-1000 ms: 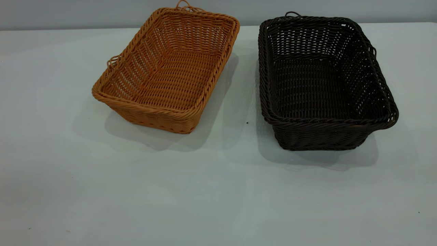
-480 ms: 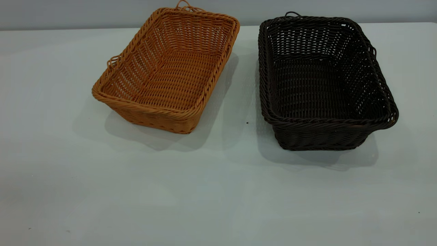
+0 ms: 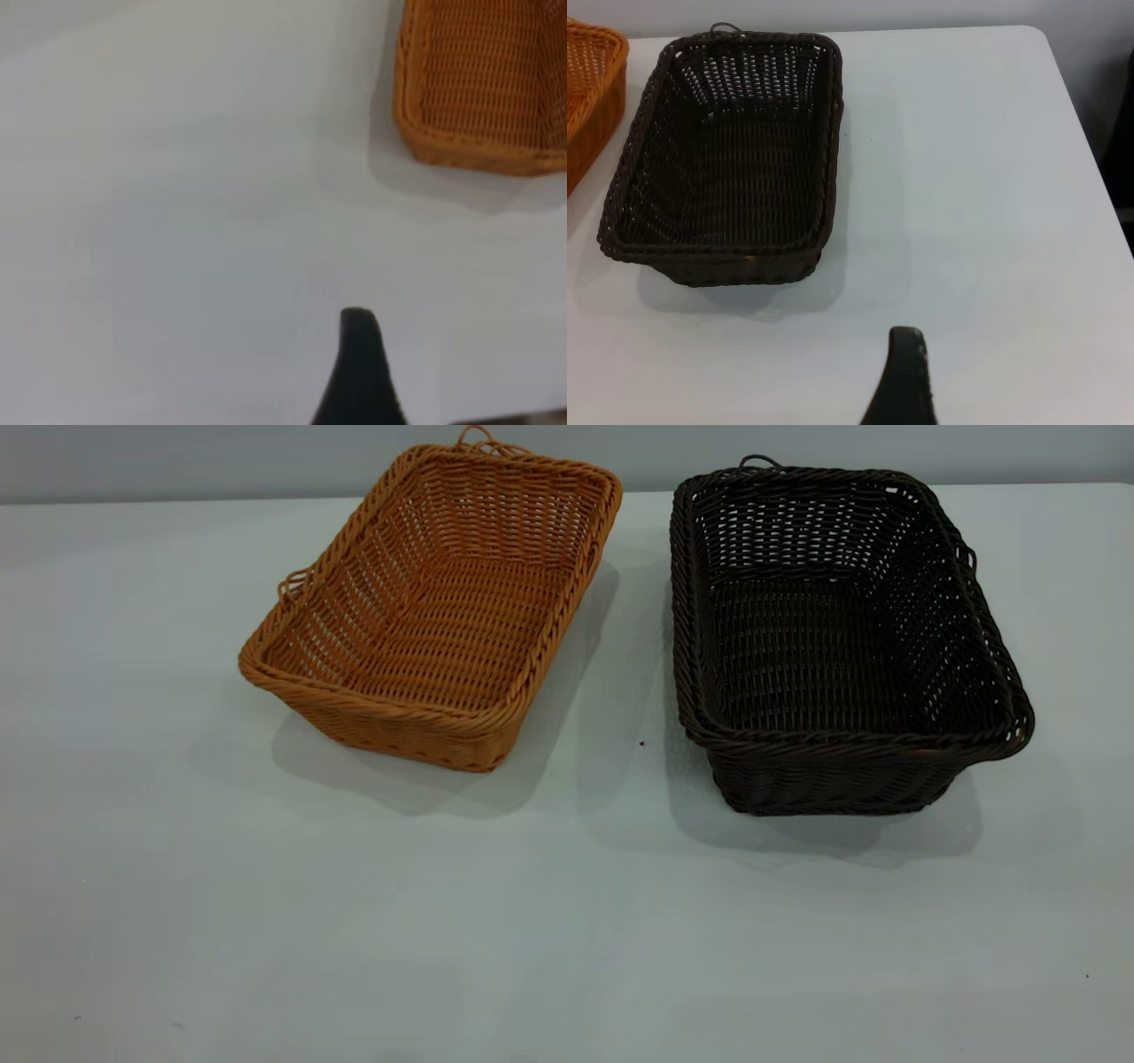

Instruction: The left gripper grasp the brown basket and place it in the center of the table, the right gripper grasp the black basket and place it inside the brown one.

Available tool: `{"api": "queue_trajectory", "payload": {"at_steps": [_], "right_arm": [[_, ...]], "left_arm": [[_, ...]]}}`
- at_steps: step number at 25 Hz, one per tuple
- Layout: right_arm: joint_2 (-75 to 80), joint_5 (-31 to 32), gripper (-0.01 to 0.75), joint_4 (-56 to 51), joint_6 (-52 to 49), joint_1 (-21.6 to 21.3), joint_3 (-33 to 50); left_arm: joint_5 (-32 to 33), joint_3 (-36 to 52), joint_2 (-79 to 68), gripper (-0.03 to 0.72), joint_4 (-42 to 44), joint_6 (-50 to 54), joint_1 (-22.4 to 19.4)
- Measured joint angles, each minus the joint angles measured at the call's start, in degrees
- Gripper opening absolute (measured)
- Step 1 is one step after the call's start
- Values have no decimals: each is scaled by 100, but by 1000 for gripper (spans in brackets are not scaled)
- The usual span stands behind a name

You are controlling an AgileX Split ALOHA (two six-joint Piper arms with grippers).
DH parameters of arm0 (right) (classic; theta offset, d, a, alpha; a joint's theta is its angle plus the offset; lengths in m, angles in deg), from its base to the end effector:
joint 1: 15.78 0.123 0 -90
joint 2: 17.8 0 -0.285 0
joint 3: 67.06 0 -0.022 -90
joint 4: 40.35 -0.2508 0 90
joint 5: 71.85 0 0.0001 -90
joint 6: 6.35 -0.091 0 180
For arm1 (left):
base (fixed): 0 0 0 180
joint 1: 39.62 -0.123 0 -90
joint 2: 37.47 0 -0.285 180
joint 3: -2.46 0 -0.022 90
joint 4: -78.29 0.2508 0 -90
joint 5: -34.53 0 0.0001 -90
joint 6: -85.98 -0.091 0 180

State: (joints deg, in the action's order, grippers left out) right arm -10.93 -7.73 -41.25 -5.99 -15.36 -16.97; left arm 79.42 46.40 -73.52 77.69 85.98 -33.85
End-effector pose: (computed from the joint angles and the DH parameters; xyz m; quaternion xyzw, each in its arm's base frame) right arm -0.0068 0.0012 0.2652 -0.0064 0.8706 0.0081 0.4918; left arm 0.0868 -0.0094 0.3039 0.0430 0.8855 -0.0283 0.4618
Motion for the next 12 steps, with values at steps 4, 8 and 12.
{"api": "queue_trajectory", "payload": {"at_steps": [4, 8, 12], "right_arm": [[0, 0, 552, -65, 0, 0, 0], [0, 0, 552, -145, 0, 0, 0], [0, 0, 552, -163, 0, 0, 0]], "left_arm": [[-914, -309, -1492, 509, -33, -81, 0], [-1479, -746, -2921, 509, -30, -113, 0], [-1939, -1183, -4140, 509, -30, -322, 0]]}}
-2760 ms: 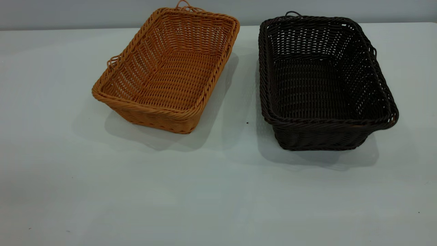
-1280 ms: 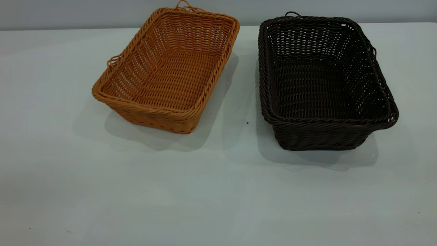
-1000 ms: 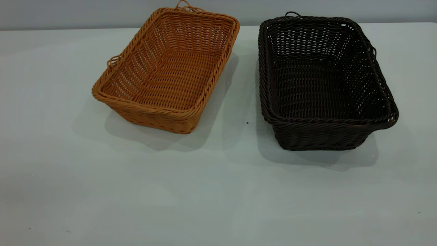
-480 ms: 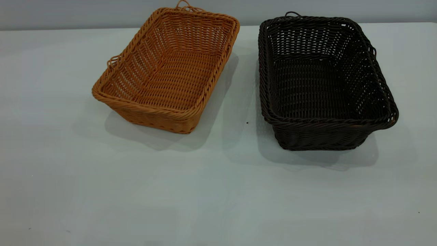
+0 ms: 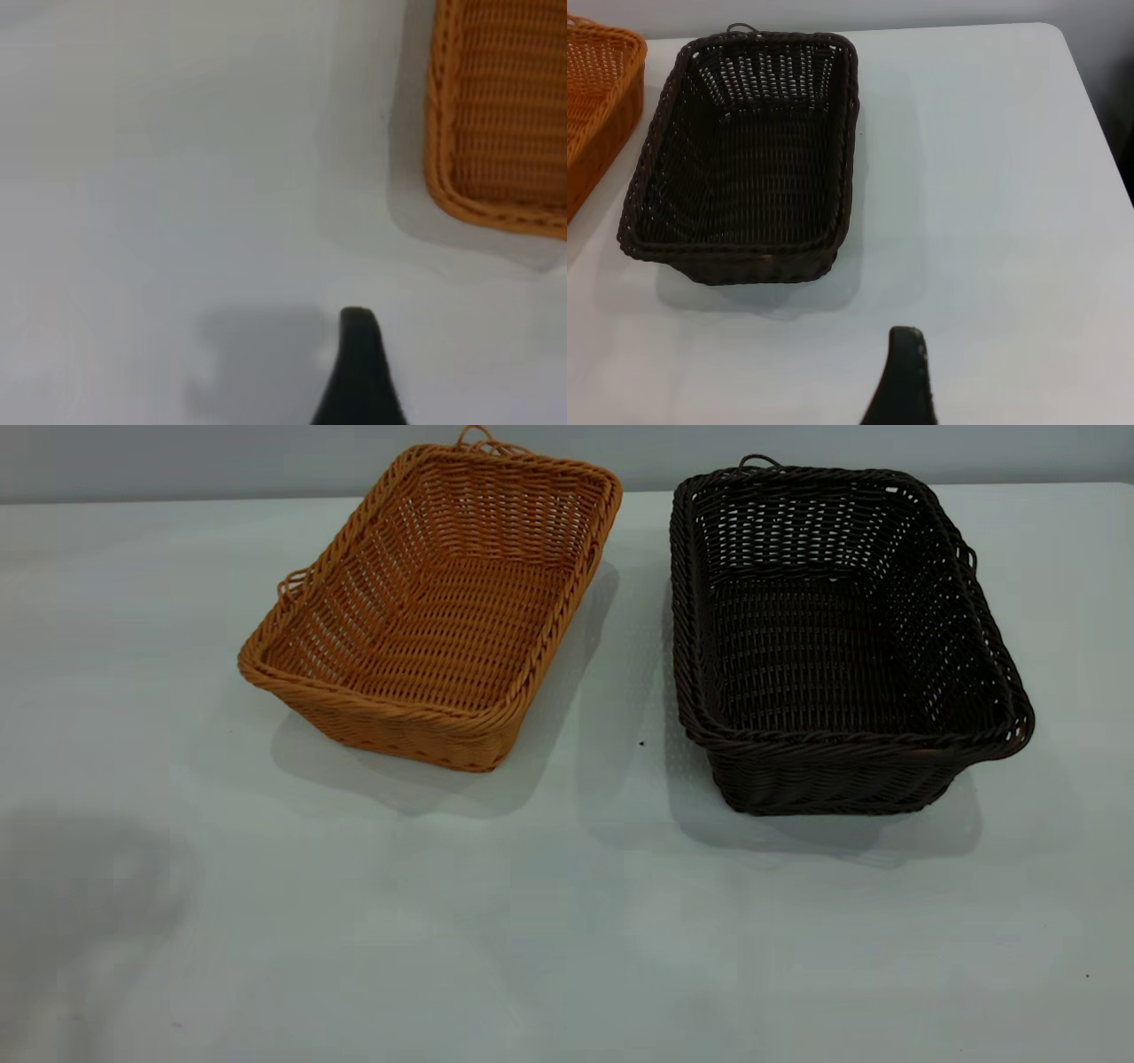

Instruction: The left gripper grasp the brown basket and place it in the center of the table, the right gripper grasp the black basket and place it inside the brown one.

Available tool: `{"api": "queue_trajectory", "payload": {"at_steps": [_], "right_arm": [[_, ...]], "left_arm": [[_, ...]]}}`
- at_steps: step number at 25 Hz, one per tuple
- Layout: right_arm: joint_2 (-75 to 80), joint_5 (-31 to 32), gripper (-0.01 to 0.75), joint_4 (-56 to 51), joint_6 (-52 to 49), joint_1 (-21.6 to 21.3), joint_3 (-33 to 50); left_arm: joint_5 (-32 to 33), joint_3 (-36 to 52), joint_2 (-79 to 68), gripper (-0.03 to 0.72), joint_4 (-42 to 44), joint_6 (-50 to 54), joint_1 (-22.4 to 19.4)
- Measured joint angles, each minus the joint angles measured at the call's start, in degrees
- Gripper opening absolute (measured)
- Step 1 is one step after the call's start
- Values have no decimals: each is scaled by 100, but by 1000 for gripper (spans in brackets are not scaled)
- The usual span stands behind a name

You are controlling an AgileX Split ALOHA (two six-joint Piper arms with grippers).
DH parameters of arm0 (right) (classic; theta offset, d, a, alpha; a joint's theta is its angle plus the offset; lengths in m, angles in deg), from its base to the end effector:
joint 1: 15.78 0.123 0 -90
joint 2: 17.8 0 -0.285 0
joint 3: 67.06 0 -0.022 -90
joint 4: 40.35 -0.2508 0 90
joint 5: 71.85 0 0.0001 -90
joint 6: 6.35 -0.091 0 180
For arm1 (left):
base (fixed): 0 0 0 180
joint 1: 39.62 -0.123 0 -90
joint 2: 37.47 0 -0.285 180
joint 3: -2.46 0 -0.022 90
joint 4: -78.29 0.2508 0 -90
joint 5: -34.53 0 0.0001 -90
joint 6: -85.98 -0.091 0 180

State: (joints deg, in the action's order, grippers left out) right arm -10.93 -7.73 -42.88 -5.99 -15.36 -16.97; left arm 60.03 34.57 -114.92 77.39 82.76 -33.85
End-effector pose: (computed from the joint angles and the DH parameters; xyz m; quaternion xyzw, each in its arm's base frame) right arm -0.0069 0.0036 0.2653 -0.0073 0.8705 0.0223 0.4917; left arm 0.2447 -0.0253 0.2735 0.0672 0.9216 -0.0143 0.3820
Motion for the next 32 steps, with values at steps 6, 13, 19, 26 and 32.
{"api": "queue_trajectory", "payload": {"at_steps": [6, 13, 19, 26, 32], "right_arm": [[0, 0, 552, -68, 0, 0, 0], [0, 0, 552, -142, -4, 0, 0], [0, 0, 552, -149, -4, 0, 0], [0, 0, 552, -149, -4, 0, 0], [325, 0, 552, -173, -4, 0, 0]], "left_arm": [[-721, -534, -1425, 509, 0, -171, 0], [-924, -1423, -3080, 509, 0, -623, 16], [-956, -2450, -4377, 509, 0, -806, 257], [-918, -3706, -5620, 509, -4, -818, 547], [-839, -4613, -6485, 509, -4, -813, 859]]}}
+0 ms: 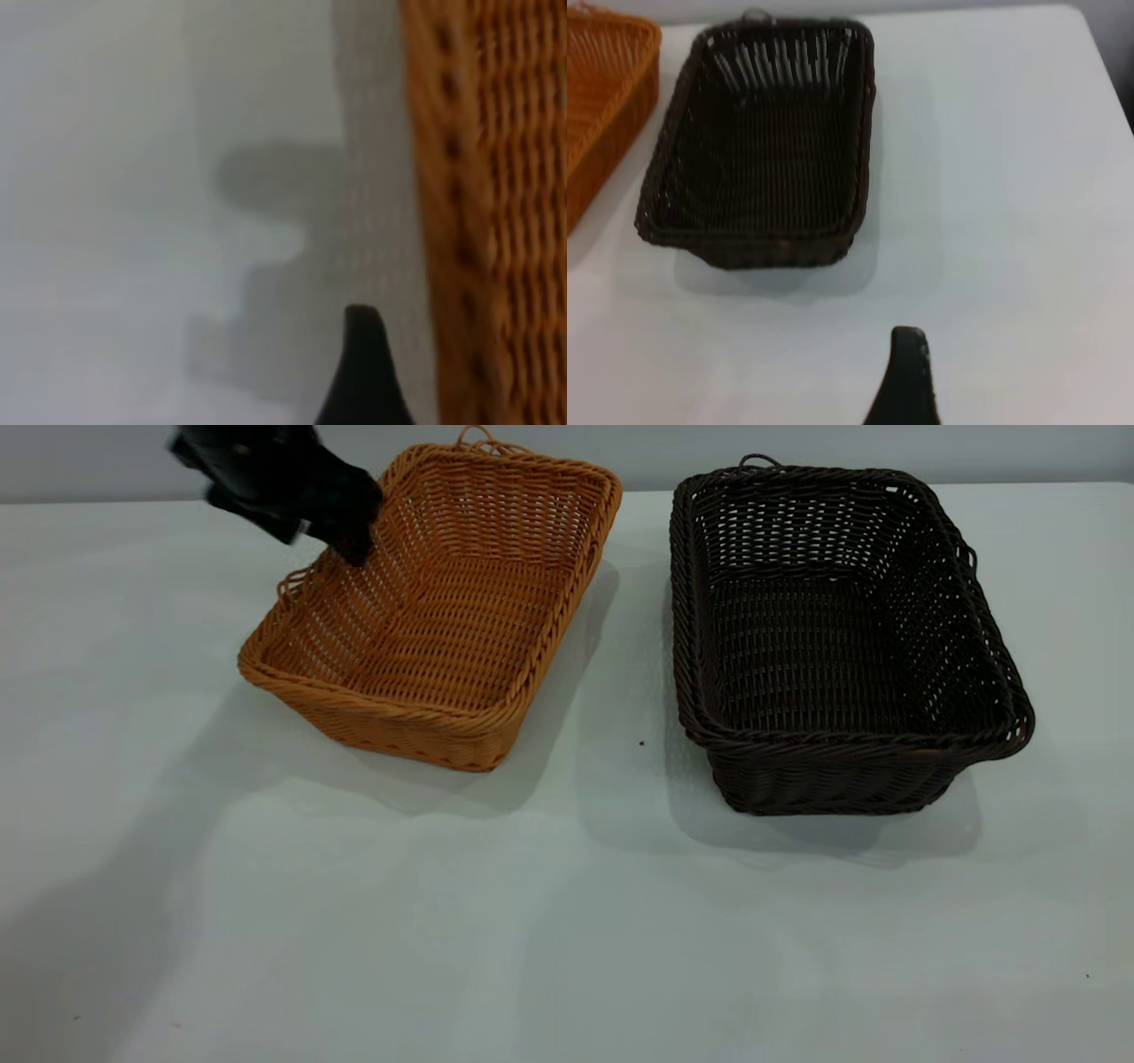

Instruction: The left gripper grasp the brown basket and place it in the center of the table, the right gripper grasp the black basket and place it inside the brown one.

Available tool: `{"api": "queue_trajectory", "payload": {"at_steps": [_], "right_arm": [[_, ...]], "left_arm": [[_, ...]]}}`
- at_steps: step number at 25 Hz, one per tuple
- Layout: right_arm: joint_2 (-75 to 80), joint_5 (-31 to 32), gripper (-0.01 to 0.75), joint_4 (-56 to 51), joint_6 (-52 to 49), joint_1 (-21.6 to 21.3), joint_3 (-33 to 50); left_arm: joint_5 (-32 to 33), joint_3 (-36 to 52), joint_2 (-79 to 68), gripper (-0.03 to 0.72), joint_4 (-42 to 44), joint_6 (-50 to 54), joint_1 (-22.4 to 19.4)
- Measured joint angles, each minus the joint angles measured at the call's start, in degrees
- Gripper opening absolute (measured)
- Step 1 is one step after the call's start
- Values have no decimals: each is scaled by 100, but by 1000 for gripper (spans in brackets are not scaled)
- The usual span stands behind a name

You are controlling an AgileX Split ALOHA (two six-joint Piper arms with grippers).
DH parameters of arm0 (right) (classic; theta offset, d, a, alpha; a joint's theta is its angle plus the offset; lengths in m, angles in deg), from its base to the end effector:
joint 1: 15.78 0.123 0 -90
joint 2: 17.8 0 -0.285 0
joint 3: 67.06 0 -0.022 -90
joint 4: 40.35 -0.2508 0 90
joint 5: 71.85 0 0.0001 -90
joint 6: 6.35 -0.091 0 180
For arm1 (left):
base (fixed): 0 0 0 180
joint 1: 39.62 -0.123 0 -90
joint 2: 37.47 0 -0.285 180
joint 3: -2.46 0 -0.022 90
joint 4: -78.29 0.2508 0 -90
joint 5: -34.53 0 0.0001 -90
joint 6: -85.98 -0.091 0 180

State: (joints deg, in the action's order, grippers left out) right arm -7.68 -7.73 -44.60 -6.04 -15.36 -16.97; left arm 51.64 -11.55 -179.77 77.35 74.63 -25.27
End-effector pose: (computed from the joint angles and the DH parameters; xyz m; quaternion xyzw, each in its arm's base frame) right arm 0.0011 0.0061 0.2656 -0.0069 0.8837 0.0375 0.4666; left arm 0.4723 -0.1213 0.0842 0.2057 0.9323 -0.0124 0.2971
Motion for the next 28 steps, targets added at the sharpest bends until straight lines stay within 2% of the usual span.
{"api": "queue_trajectory", "payload": {"at_steps": [6, 9, 12, 14, 15, 21, 28], "right_arm": [[1242, -147, 552, -468, 7, 0, -180], [2185, -363, 552, -953, 105, 0, -228], [3204, -589, 552, -1754, 352, 0, -228], [3883, -767, 552, -2333, 588, 0, -228], [4250, -871, 552, -2668, 715, 0, -228], [6322, -1613, 552, -4579, 1586, 0, -234], [8628, -2160, 552, -7117, 3003, 0, -274]], "left_arm": [[112, -432, -557, 505, 0, 0, 23], [74, -524, -711, 449, 0, 0, 23], [18, -570, -787, 288, 0, 0, 23], [6, -588, -791, 135, -43, 31, 17], [6, -588, -764, 92, -104, 86, 17], [283, -588, -99, 78, -36, -6, 10], [230, -588, 849, 78, 47, -36, -24]]}}
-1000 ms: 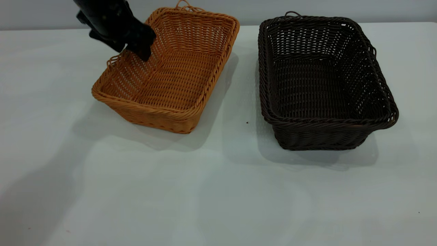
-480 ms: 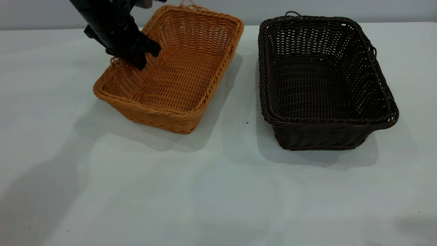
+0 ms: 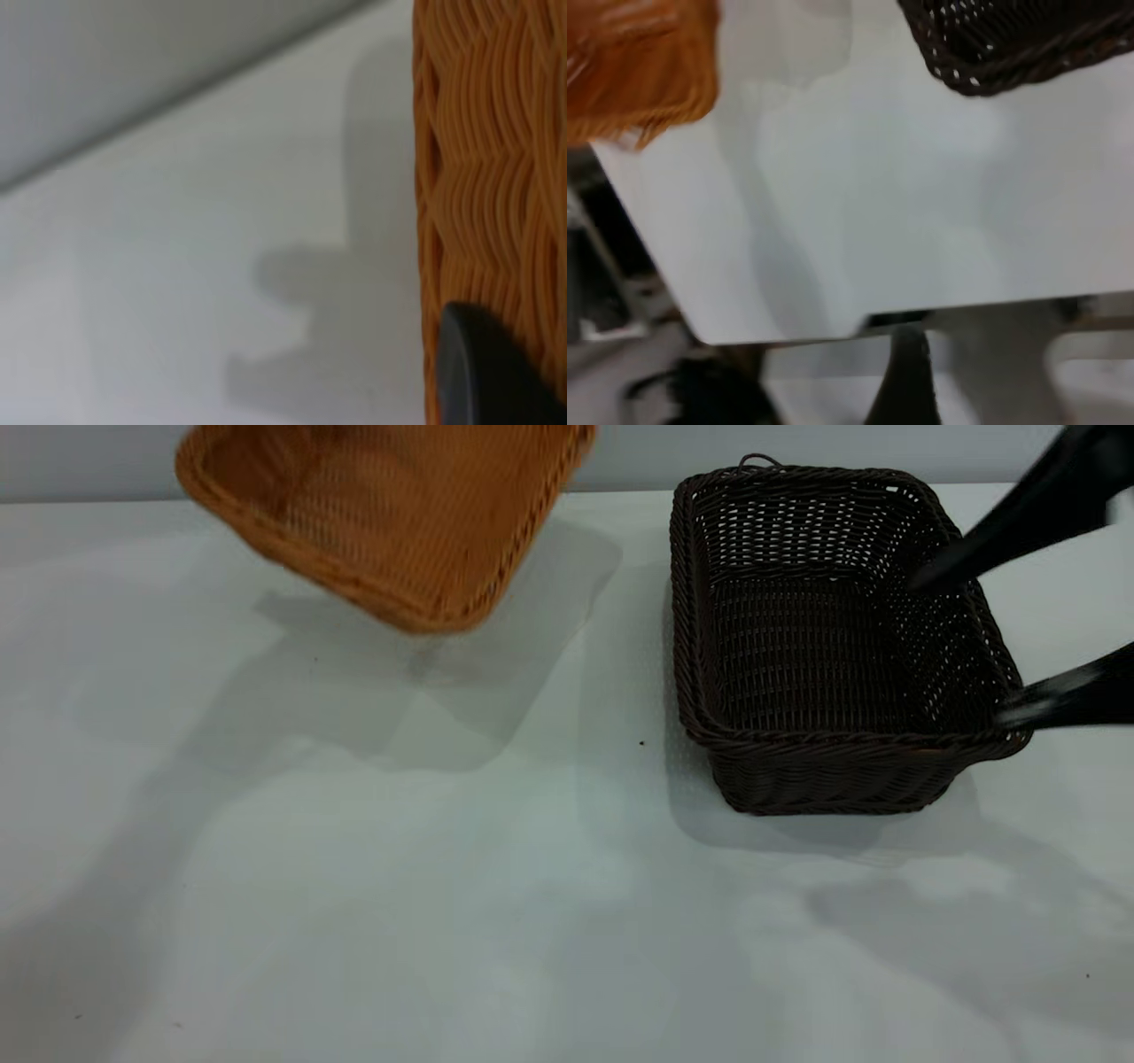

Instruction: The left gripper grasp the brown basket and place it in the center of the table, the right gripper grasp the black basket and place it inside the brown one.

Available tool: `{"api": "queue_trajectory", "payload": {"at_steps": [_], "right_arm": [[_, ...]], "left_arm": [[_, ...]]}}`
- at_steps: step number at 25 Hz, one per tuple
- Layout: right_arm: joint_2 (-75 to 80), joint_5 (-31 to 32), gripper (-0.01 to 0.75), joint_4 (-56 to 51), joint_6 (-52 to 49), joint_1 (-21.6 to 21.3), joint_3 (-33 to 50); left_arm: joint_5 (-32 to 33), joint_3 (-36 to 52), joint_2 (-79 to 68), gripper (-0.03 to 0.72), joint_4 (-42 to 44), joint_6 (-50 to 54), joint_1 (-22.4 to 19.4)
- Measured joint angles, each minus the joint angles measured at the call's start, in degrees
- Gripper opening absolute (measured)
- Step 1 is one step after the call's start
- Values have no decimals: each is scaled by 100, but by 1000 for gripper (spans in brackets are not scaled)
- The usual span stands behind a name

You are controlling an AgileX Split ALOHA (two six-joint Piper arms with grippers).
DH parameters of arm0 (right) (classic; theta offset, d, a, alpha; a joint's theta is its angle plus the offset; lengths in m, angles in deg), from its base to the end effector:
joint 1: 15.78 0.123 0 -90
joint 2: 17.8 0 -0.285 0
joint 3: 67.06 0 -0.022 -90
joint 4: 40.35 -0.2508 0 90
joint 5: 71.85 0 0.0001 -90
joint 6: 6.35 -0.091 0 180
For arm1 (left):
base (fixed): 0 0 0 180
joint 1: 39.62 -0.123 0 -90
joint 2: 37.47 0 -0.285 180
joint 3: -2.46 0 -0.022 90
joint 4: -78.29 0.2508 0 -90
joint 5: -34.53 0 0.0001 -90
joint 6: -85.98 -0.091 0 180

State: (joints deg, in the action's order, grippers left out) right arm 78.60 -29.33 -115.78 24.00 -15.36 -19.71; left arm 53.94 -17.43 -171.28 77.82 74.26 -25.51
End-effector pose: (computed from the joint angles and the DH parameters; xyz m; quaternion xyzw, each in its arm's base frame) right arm 0.2245 0.0612 0.1538 0.2463 0.8870 0.3862 0.0584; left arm 0.4864 -0.1225 0.1846 0.2023 0.8956 -0.0110 0.3960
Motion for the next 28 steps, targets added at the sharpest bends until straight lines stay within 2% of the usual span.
{"api": "queue_trajectory", "payload": {"at_steps": [3, 9, 15, 22, 24, 26, 28], "right_arm": [[834, 0, 552, -993, 731, 64, -24], [2221, -63, 552, -2454, 1663, 466, -94], [3103, -419, 552, -2649, 1839, 482, -612], [3396, -981, 549, -2685, 1806, 482, -1068], [3446, -1125, 526, -2685, 1794, 482, -1152], [3462, -1253, 465, -2693, 1776, 482, -1193], [3462, -1357, 335, -2790, 1761, 462, -1210]], "left_arm": [[-55, 0, 86, 78, 0, -6, 0], [-61, 0, 86, 78, 0, -29, 0], [-61, 0, 86, 78, 0, -45, 0], [-61, 0, 86, 78, 0, -110, 0], [-61, 0, 86, 78, 0, -110, 0], [-61, 0, 86, 78, 0, -123, 0], [-61, 0, 86, 78, 0, -151, 0]]}}
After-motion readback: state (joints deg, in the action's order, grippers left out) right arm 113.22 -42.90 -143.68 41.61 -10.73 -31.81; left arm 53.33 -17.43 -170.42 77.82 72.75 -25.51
